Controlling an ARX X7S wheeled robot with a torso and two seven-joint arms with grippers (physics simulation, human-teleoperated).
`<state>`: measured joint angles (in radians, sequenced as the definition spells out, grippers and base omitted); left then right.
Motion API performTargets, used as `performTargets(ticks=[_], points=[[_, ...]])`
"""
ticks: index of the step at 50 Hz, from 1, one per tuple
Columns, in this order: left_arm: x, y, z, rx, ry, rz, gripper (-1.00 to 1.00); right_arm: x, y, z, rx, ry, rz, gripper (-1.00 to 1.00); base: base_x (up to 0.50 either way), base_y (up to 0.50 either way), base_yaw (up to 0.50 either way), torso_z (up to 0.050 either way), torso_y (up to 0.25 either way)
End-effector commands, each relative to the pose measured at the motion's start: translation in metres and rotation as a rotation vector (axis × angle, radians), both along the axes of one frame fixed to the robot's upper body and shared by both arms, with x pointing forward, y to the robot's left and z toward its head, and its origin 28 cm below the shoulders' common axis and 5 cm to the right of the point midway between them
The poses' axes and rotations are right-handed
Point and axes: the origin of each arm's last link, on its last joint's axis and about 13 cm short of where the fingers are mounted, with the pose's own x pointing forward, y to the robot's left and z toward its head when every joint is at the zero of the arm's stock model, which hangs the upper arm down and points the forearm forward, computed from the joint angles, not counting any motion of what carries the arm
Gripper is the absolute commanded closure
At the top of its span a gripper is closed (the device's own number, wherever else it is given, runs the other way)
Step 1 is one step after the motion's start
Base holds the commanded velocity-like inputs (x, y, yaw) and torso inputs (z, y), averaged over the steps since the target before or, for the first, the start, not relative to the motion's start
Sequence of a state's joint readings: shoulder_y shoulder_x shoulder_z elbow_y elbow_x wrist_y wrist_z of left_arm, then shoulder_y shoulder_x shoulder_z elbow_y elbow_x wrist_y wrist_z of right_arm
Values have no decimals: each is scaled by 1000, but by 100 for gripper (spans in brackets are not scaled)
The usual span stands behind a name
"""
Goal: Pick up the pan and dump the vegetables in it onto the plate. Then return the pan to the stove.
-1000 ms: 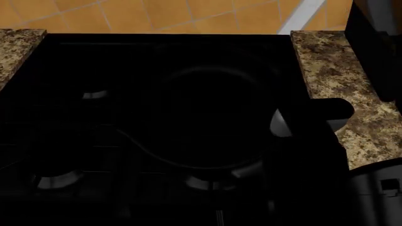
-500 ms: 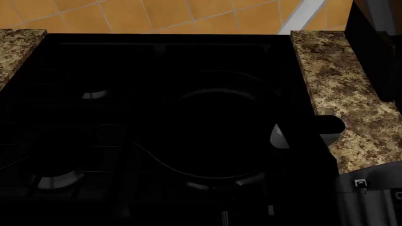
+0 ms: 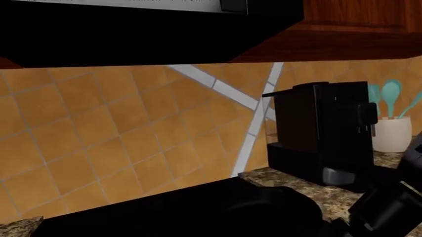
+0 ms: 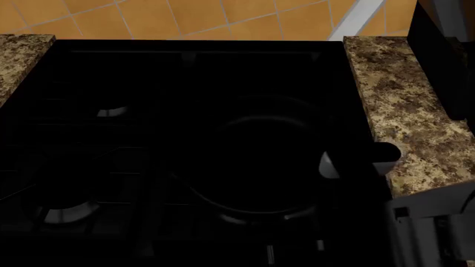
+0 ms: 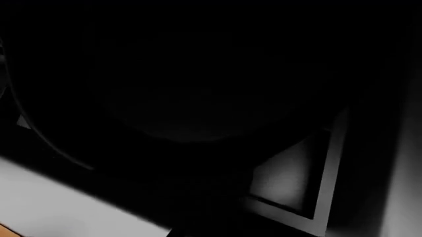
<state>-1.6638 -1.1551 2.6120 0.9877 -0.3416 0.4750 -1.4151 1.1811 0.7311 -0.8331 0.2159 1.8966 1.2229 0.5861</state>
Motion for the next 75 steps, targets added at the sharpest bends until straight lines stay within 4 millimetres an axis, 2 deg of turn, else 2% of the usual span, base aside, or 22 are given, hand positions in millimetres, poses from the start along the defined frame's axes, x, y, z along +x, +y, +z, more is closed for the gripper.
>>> performTargets(ticks=[1,23,30,34,35,43,46,50,55,59,65,75], points=[[-2,-2,4,-38,5,-77,-100,17,6,5,44,-58,10,100,0,0,0,0,0],[-4,-2,5,-36,6,-73,-100,35,11,-8,46,-57,21,100,2,1,3,0,0],[-4,-1,4,-38,7,-73,-100,39,13,-7,49,-72,30,100,4,3,6,0,0],[-4,-2,3,-45,9,-80,-100,34,16,2,29,-115,63,100,6,2,5,0,0],[-4,-2,3,-46,10,-79,-100,32,17,6,25,-147,63,-100,0,3,5,0,0],[-5,-2,4,-44,8,-87,-100,14,15,37,22,-278,77,-100,0,0,0,0,0],[-5,-3,4,-46,12,-99,-100,8,15,54,6,-339,83,-100,0,0,0,0,0],[-4,-4,4,-50,15,-106,-100,-5,16,87,-20,-461,96,-100,0,0,0,0,0],[-6,-3,5,-52,12,-104,-100,-18,20,107,-24,-523,107,-100,0,0,0,0,0],[-5,-2,5,-58,10,-100,-100,-33,24,114,-36,-563,128,-100,0,0,0,0,0],[-7,-2,10,-52,1,-90,-100,-73,32,119,-79,-714,175,-100,0,0,0,0,0],[-9,-2,16,-44,-19,-85,-100,-128,37,108,-105,-826,201,-100,0,0,0,0,0]])
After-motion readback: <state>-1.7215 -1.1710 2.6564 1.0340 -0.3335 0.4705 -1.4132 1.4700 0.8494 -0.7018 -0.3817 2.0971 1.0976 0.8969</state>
